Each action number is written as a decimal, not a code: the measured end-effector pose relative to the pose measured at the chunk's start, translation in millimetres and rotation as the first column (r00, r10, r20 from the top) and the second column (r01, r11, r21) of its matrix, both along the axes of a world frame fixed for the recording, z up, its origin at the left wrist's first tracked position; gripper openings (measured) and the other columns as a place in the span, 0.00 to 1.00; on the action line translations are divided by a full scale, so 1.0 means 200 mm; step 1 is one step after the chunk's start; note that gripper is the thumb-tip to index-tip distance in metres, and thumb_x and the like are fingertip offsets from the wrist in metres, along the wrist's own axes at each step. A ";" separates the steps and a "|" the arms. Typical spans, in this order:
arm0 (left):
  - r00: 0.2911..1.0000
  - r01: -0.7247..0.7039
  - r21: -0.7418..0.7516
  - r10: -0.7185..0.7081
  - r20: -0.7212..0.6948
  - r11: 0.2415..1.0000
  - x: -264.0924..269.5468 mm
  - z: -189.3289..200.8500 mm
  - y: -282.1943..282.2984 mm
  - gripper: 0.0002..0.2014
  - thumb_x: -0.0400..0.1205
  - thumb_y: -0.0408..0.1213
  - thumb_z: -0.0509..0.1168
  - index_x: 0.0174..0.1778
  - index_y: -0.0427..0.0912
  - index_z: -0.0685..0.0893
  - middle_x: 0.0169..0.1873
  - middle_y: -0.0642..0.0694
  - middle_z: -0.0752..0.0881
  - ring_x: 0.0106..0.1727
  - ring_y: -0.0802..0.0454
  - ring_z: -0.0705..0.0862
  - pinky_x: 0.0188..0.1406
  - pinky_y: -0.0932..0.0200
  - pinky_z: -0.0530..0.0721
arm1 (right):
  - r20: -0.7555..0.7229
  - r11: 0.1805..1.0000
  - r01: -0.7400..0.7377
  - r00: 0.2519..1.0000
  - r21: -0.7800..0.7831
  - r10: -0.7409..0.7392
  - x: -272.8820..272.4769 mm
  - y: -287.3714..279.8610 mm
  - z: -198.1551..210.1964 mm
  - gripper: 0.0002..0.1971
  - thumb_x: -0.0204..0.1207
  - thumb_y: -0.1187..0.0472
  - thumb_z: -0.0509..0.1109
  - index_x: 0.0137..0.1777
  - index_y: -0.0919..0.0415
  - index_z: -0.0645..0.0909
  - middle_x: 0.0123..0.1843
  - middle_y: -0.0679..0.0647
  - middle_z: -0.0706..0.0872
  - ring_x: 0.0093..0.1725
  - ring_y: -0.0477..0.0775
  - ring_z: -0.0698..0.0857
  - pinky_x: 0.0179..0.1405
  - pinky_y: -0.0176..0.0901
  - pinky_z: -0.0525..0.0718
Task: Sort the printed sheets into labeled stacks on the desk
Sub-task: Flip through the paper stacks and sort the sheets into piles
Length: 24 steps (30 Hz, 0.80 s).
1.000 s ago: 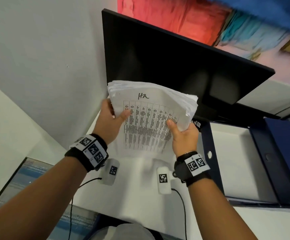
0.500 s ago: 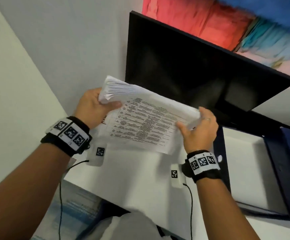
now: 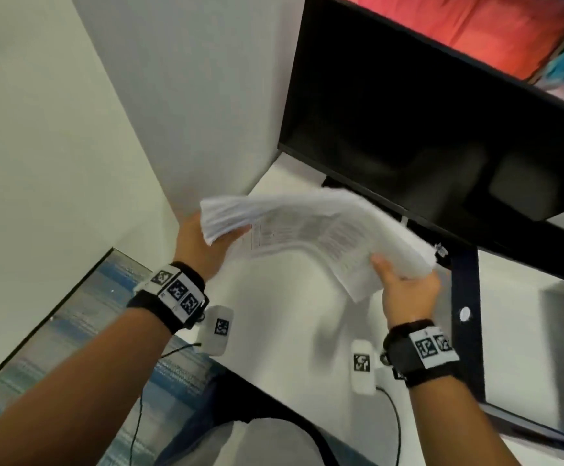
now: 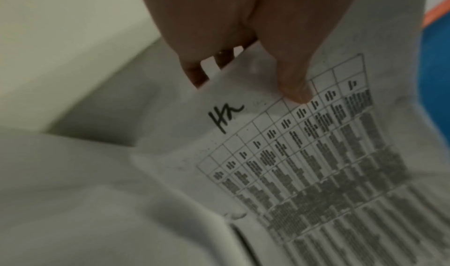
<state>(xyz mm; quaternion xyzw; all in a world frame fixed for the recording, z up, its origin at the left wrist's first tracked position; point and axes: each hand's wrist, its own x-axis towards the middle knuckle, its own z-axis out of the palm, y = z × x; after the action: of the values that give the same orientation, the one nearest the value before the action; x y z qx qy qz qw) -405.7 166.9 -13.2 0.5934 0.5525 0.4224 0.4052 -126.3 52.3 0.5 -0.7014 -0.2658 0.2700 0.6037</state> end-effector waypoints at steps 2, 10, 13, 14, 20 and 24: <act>0.997 0.042 -0.053 -0.045 -0.058 0.998 -0.04 -0.09 -0.02 0.25 0.72 0.46 0.79 0.64 0.46 0.82 0.52 0.53 0.88 0.54 0.64 0.86 0.57 0.59 0.85 | 0.003 0.996 -0.040 0.999 -0.081 0.041 -0.01 -0.06 -0.07 0.20 0.67 0.65 0.83 0.57 0.54 0.83 0.49 0.45 0.89 0.44 0.33 0.89 0.53 0.37 0.88; 1.000 0.023 -0.005 -0.023 0.014 1.000 0.01 -0.09 0.00 0.10 0.84 0.43 0.66 0.58 0.43 0.80 0.45 0.58 0.85 0.42 0.75 0.84 0.37 0.80 0.78 | 0.078 0.996 -0.082 0.993 -0.035 0.084 0.02 -0.04 -0.09 0.14 0.70 0.67 0.81 0.46 0.47 0.83 0.46 0.45 0.89 0.43 0.33 0.89 0.45 0.27 0.87; 0.998 0.058 -0.010 -0.058 0.021 0.998 0.03 -0.07 0.00 0.08 0.86 0.45 0.63 0.58 0.47 0.78 0.46 0.57 0.86 0.44 0.71 0.84 0.40 0.75 0.78 | 0.050 0.996 -0.040 0.998 -0.077 0.043 0.04 -0.05 -0.08 0.17 0.68 0.64 0.83 0.53 0.50 0.84 0.51 0.49 0.90 0.49 0.43 0.90 0.55 0.45 0.90; 0.997 0.066 -0.018 -0.065 0.043 0.998 0.03 -0.06 0.00 0.10 0.85 0.47 0.63 0.60 0.51 0.76 0.49 0.55 0.85 0.47 0.69 0.84 0.41 0.74 0.78 | 0.062 0.995 -0.024 0.998 -0.101 0.031 0.04 -0.05 -0.08 0.20 0.67 0.63 0.84 0.56 0.49 0.83 0.53 0.50 0.90 0.52 0.47 0.90 0.57 0.51 0.89; 0.998 0.053 0.198 -0.059 0.025 0.979 0.09 0.04 0.01 0.09 0.86 0.45 0.61 0.61 0.60 0.78 0.51 0.59 0.82 0.51 0.71 0.82 0.48 0.76 0.79 | 0.285 0.992 -0.116 0.951 -0.043 0.123 0.04 -0.05 0.00 0.19 0.74 0.61 0.79 0.63 0.45 0.82 0.59 0.39 0.84 0.60 0.40 0.85 0.60 0.45 0.87; 0.999 -0.020 0.209 0.014 0.031 0.978 0.12 0.02 0.06 0.08 0.86 0.39 0.63 0.56 0.48 0.88 0.52 0.50 0.87 0.55 0.59 0.84 0.57 0.66 0.81 | 0.461 0.987 -0.160 0.877 0.007 0.139 0.01 -0.05 0.02 0.08 0.80 0.64 0.71 0.54 0.50 0.85 0.53 0.36 0.84 0.57 0.33 0.83 0.61 0.43 0.85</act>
<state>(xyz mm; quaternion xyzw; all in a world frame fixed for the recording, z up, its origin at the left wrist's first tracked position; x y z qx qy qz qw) -381.7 178.1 -9.8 0.6217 0.5042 0.4902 0.3449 -123.9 43.1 4.4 -0.7090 -0.4601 0.1367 0.5166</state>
